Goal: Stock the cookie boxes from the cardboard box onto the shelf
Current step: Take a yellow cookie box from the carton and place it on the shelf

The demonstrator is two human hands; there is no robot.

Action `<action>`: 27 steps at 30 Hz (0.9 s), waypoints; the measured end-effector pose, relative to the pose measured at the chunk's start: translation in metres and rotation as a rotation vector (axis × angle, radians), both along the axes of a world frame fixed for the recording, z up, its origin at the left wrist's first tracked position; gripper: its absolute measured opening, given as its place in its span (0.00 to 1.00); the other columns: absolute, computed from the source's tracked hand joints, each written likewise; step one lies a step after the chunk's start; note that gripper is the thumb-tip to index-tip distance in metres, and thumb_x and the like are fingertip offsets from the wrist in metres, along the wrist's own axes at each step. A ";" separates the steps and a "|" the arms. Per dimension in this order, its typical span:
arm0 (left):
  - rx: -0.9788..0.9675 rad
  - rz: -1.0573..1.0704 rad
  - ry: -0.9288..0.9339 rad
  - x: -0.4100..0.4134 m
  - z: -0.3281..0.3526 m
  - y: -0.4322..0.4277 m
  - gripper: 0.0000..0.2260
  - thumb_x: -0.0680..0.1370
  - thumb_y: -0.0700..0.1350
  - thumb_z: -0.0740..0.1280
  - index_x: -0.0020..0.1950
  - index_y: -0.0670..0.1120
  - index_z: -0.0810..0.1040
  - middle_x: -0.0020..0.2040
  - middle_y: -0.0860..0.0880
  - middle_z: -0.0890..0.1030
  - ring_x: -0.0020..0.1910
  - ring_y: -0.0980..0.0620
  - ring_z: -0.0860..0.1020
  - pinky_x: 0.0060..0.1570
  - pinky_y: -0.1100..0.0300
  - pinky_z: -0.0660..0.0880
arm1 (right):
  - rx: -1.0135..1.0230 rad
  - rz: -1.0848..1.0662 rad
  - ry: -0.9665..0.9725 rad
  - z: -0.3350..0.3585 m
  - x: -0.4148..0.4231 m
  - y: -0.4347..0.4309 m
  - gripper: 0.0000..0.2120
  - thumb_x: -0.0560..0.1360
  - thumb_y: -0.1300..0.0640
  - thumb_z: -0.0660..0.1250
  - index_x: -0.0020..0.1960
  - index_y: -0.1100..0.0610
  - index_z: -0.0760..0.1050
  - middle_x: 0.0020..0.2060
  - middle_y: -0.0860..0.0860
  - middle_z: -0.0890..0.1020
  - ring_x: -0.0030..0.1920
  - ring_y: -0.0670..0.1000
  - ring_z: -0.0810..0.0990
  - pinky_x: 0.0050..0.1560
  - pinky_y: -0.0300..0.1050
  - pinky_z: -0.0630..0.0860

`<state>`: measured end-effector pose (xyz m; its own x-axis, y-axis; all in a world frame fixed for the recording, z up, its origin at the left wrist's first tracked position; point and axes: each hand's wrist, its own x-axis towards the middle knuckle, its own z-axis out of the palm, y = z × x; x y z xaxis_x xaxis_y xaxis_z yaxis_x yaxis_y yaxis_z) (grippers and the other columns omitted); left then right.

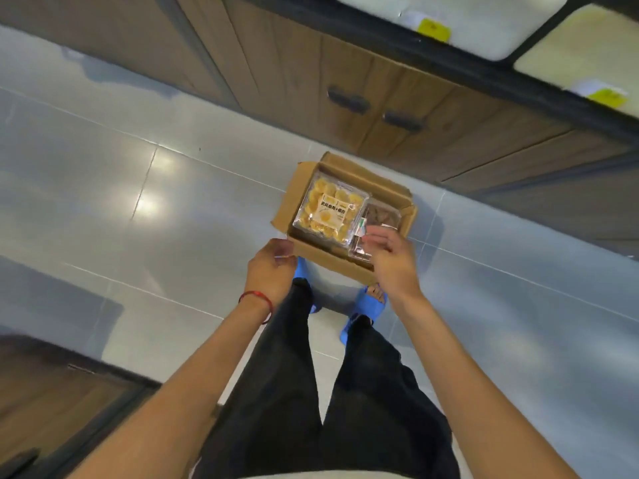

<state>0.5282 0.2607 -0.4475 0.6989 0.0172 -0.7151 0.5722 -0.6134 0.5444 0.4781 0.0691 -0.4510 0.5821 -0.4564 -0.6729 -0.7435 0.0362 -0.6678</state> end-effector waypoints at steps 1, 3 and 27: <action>0.015 -0.045 0.018 0.008 -0.019 0.001 0.08 0.80 0.40 0.63 0.58 0.46 0.78 0.56 0.49 0.80 0.52 0.51 0.76 0.52 0.61 0.70 | -0.008 -0.005 0.018 -0.018 0.005 0.001 0.11 0.80 0.63 0.67 0.56 0.48 0.80 0.55 0.50 0.84 0.57 0.50 0.82 0.58 0.46 0.80; 0.047 -0.146 0.048 0.025 -0.057 0.000 0.09 0.80 0.40 0.63 0.59 0.46 0.78 0.56 0.49 0.80 0.51 0.50 0.76 0.52 0.62 0.69 | -0.030 -0.010 0.061 -0.056 0.014 0.000 0.11 0.80 0.62 0.67 0.55 0.46 0.80 0.53 0.49 0.84 0.56 0.50 0.83 0.60 0.51 0.80; 0.300 -0.536 -0.247 0.095 -0.422 -0.071 0.31 0.76 0.42 0.65 0.77 0.44 0.60 0.72 0.45 0.66 0.68 0.44 0.65 0.64 0.49 0.69 | -0.200 0.002 0.335 -0.450 0.058 -0.023 0.30 0.79 0.46 0.66 0.77 0.53 0.60 0.71 0.55 0.71 0.67 0.58 0.75 0.66 0.61 0.75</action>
